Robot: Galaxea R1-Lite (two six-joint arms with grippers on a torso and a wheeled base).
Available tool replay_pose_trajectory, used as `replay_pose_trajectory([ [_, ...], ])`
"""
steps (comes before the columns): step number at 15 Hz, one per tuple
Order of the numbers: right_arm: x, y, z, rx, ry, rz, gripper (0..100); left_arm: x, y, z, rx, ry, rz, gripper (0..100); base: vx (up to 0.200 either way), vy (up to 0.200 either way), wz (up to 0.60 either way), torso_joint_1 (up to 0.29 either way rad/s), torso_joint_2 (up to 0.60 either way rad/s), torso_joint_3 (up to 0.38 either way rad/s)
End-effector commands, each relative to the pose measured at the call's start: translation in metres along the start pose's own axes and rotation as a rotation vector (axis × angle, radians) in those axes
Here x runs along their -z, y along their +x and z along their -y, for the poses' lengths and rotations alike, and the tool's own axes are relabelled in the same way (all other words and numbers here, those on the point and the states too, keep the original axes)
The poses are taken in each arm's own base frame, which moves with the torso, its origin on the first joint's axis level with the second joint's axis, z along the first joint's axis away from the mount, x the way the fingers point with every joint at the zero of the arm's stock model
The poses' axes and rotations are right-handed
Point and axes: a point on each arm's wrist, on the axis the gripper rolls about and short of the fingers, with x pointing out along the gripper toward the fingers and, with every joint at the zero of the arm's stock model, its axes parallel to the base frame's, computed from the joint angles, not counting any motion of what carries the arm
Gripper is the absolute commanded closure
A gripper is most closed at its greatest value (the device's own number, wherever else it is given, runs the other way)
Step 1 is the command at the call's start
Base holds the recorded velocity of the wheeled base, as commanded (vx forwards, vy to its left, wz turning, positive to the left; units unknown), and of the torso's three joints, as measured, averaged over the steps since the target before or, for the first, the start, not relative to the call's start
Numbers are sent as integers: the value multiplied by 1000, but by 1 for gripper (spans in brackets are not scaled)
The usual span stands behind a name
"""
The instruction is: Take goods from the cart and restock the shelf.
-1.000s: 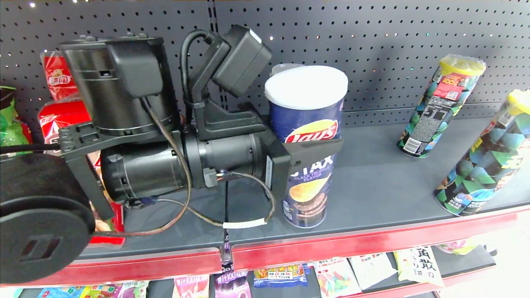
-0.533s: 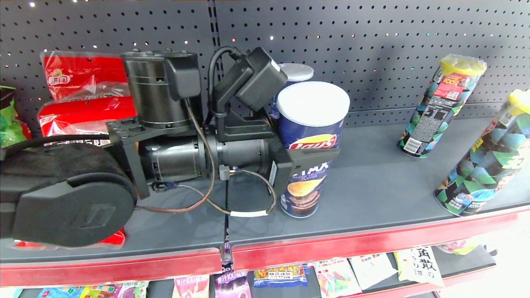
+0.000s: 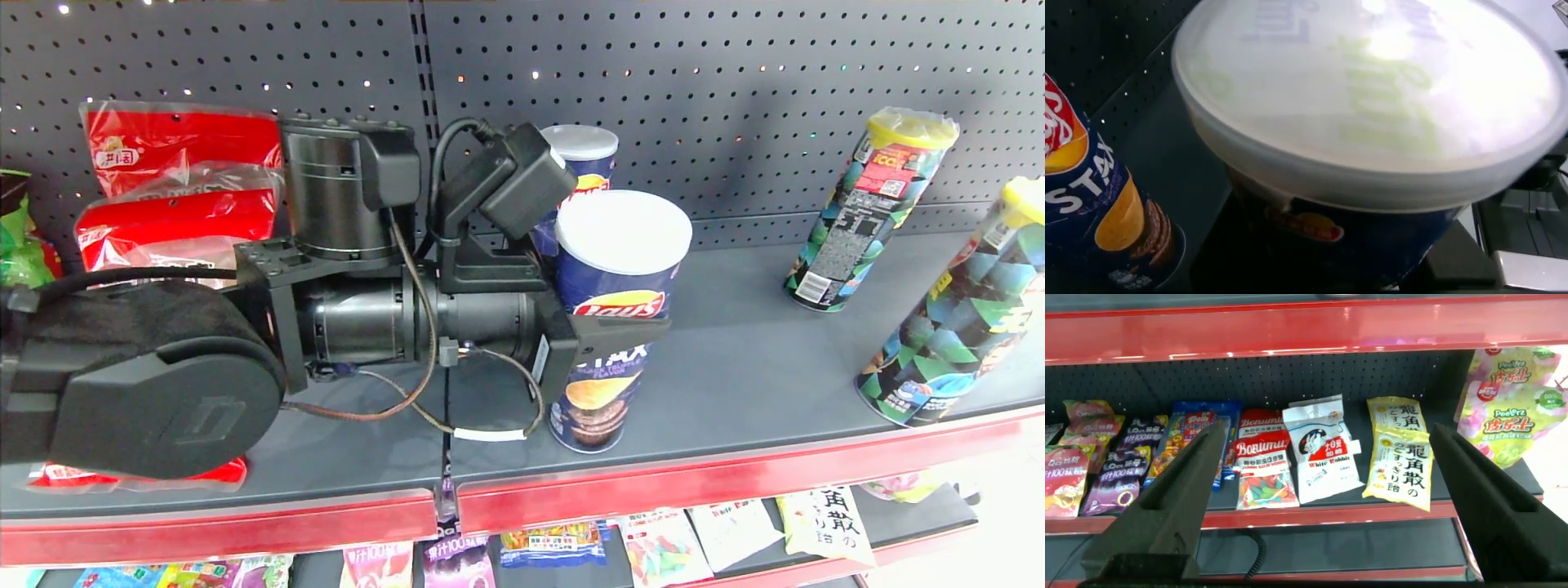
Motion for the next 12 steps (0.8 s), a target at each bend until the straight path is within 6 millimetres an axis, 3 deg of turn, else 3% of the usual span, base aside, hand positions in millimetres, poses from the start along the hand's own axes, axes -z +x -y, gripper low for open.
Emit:
replay_pose_trajectory([
  [1,0,0,0,-1,0,-1,0,0,-2,1,3,-5,-7,100,0,0,0,0,0,0],
  [12,0,0,0,-1,0,-1,0,8,-3,1,11,-33,-39,100,0,0,0,0,0,0],
])
